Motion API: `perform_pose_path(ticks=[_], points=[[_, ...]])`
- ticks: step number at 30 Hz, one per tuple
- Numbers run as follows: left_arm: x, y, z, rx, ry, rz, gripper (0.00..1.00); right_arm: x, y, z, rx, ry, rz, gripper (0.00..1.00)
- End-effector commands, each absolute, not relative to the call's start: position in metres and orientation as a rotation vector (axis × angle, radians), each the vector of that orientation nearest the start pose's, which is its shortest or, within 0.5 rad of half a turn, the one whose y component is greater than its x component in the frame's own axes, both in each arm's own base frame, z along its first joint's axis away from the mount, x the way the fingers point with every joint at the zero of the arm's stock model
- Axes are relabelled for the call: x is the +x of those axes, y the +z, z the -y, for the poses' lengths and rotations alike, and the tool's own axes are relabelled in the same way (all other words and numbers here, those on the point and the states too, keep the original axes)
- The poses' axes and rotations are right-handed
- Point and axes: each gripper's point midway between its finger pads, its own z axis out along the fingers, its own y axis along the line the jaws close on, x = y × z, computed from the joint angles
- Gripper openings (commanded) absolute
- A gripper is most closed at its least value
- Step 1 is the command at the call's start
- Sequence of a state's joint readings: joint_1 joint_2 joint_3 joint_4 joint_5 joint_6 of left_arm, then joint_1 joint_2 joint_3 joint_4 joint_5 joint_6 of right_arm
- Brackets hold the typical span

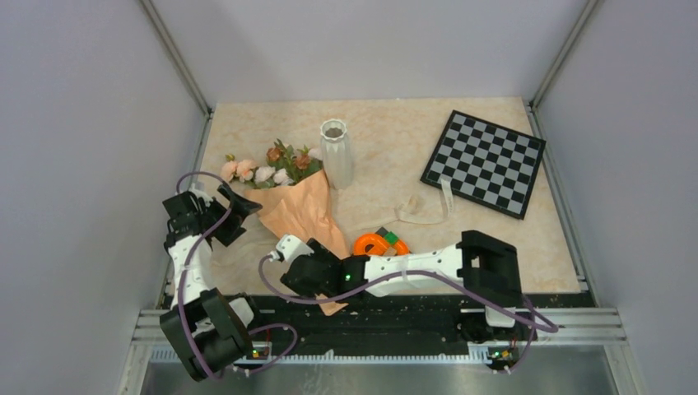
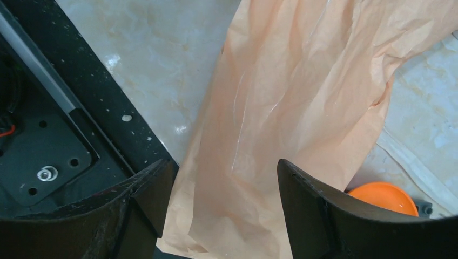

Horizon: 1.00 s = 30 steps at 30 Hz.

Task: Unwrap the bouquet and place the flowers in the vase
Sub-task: Unfold the wrapping paper at the center of the board.

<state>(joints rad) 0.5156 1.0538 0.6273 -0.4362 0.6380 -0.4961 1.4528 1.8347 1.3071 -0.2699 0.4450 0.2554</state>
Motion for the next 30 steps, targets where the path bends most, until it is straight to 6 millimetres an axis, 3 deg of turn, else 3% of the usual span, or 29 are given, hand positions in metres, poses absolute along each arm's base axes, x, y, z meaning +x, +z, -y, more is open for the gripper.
perform_pose_path(ticks=[1, 10, 21, 25, 30], points=[[0.274, 0.126, -0.019, -0.849, -0.735, -2.144, 0.99, 0.134, 0.108, -0.455, -1.078, 0.179, -1.950, 0.72], [0.274, 0.126, -0.019, -0.853, -0.734, -2.145, 0.99, 0.138, 0.098, -0.452, -1.079, -0.046, -1.852, 0.72], [0.274, 0.128, -0.019, -0.848, -0.735, -2.142, 0.99, 0.123, 0.095, -0.466, -1.136, -0.021, -1.801, 0.71], [0.274, 0.128, -0.019, -0.847, -0.734, -2.141, 0.99, 0.121, 0.089, -0.468, -1.167, -0.043, -1.802, 0.63], [0.274, 0.128, -0.019, -0.847, -0.735, -2.142, 0.99, 0.124, 0.077, -0.466, -1.186, -0.108, -1.812, 0.45]])
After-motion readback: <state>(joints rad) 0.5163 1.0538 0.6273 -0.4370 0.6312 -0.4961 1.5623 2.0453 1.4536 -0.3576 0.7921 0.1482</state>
